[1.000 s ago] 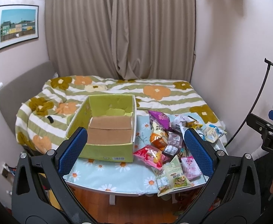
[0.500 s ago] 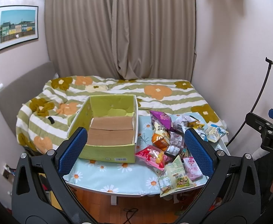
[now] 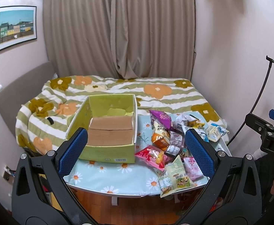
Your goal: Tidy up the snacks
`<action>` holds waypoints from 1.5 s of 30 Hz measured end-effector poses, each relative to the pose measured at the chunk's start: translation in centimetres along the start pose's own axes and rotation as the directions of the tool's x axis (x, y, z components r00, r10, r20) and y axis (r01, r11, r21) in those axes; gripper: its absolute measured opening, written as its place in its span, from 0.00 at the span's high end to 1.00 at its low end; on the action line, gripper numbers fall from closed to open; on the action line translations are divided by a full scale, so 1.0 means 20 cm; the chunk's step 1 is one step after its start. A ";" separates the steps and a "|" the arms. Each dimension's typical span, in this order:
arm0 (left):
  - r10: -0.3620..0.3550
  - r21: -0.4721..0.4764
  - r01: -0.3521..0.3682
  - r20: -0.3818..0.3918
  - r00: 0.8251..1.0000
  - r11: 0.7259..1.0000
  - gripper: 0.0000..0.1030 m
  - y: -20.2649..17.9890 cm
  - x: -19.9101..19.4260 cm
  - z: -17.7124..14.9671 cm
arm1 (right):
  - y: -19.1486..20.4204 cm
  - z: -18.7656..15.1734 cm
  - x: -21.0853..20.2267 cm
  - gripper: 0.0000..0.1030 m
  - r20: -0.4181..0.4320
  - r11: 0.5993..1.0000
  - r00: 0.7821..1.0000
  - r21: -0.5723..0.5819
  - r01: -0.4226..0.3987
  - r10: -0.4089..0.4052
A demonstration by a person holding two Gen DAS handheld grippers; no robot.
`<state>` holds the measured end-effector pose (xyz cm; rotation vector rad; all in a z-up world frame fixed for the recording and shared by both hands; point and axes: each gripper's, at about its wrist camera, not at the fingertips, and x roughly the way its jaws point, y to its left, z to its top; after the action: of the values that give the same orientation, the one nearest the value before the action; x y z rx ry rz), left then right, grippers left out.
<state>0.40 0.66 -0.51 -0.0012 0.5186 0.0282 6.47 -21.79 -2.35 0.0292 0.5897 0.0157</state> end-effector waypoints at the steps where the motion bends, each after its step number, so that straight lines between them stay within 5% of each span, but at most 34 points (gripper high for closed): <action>1: 0.000 0.000 0.000 0.000 1.000 1.000 0.00 0.00 0.00 0.00 | 0.01 0.00 0.00 0.00 0.000 1.000 1.000 0.000 0.000 0.000; 25: 0.004 0.003 -0.004 -0.015 1.000 1.000 0.00 -0.03 0.03 0.01 | 0.01 -0.01 0.01 0.00 0.000 1.000 1.000 0.004 0.002 -0.002; 33: -0.046 0.001 0.046 -0.086 0.995 0.999 0.00 -0.05 0.12 0.05 | -0.02 0.00 0.02 0.00 -0.020 1.000 1.000 0.017 0.022 -0.022; 40: -0.150 -0.009 0.151 -0.211 0.966 0.988 0.00 -0.10 0.32 -0.07 | -0.16 -0.07 0.07 0.00 -0.073 0.998 0.996 0.040 0.049 -0.046; 45: -0.188 -0.059 0.179 -0.322 0.928 0.982 0.00 -0.19 0.50 -0.21 | -0.30 -0.20 0.20 0.00 -0.152 0.996 0.988 0.076 0.043 -0.031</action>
<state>6.99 -2.90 -9.15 -0.0842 0.8493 -0.1507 7.59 -27.60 -8.17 0.0948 0.7416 -0.0424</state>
